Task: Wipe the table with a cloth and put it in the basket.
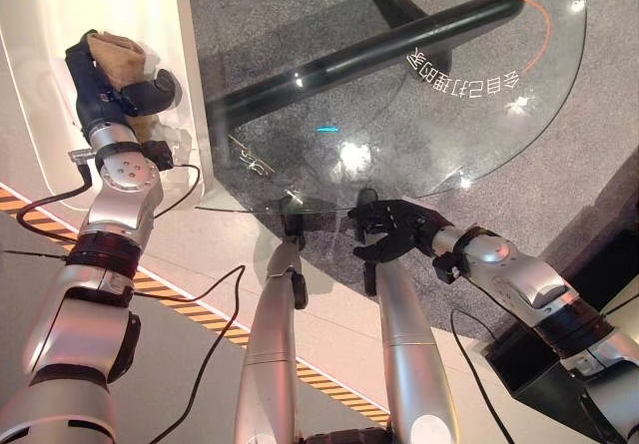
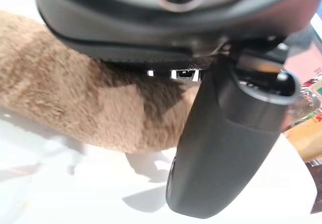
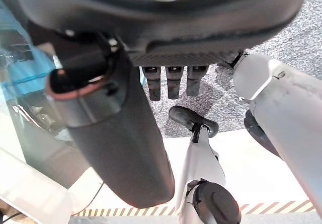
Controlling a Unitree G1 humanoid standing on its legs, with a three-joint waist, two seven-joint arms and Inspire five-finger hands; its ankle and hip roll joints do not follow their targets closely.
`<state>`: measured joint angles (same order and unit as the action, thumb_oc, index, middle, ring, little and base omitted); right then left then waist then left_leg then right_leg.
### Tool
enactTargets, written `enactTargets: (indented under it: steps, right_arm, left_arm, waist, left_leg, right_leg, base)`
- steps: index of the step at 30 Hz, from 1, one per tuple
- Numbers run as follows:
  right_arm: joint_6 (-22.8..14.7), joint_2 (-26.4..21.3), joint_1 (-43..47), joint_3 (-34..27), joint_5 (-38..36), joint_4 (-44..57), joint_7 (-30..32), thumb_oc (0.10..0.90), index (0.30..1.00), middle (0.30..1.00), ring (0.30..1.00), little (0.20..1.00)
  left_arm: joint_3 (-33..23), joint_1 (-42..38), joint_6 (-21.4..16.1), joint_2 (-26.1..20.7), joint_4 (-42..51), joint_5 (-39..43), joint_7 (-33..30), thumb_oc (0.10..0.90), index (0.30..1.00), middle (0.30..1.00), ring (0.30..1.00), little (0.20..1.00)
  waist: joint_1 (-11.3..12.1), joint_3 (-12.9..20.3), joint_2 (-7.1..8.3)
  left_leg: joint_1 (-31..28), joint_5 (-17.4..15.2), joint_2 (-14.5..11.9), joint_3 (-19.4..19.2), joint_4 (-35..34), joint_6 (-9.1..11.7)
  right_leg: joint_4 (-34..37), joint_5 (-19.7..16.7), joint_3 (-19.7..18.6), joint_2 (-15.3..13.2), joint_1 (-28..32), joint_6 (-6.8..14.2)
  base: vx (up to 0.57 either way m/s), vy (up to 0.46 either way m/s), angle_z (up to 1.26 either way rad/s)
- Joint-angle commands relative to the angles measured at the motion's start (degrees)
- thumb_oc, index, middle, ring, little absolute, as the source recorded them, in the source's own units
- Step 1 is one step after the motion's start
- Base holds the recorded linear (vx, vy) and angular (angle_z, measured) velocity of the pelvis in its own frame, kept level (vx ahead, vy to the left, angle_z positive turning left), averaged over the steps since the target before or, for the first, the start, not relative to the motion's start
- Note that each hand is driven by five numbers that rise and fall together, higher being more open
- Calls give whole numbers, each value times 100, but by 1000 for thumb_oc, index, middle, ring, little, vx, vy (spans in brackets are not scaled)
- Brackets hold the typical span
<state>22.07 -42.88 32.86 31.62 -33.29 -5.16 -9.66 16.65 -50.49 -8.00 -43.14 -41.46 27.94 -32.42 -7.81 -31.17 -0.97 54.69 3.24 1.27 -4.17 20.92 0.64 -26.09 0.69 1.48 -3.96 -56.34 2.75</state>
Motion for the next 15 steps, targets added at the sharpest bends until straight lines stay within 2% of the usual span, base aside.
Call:
enactTargets:
  steps: [1,9,15]
  right_arm:
    - [-99,139,-464,-147,-84,602,26,800,900,900,900,900]
    - [-176,185,-920,-334,161,858,3,800,900,900,900,900]
    - [-269,301,-1319,-507,392,982,-51,800,900,900,900,900]
  left_arm:
    - [-429,392,-337,-2,127,113,26,800,900,900,900,900]
    - [-907,1026,-683,-106,618,-127,-163,800,900,900,900,900]
    - [-1420,1564,-982,-179,1045,-497,-647,800,900,900,900,900]
  waist:
    - [169,138,82]
    - [224,138,15]
    - [301,138,-27]
  left_leg:
    - [-459,-411,338,-225,-42,20]
    - [-948,-401,418,-176,-253,15]
    - [-1466,-410,462,-89,-417,24]
  right_leg:
    - [378,-41,-304,462,302,108]
    - [576,-20,-230,403,801,93]
    - [766,39,-118,336,1363,70]
  base:
    - [0,0,0]
    - [-17,-21,0]
    - [-30,-48,0]
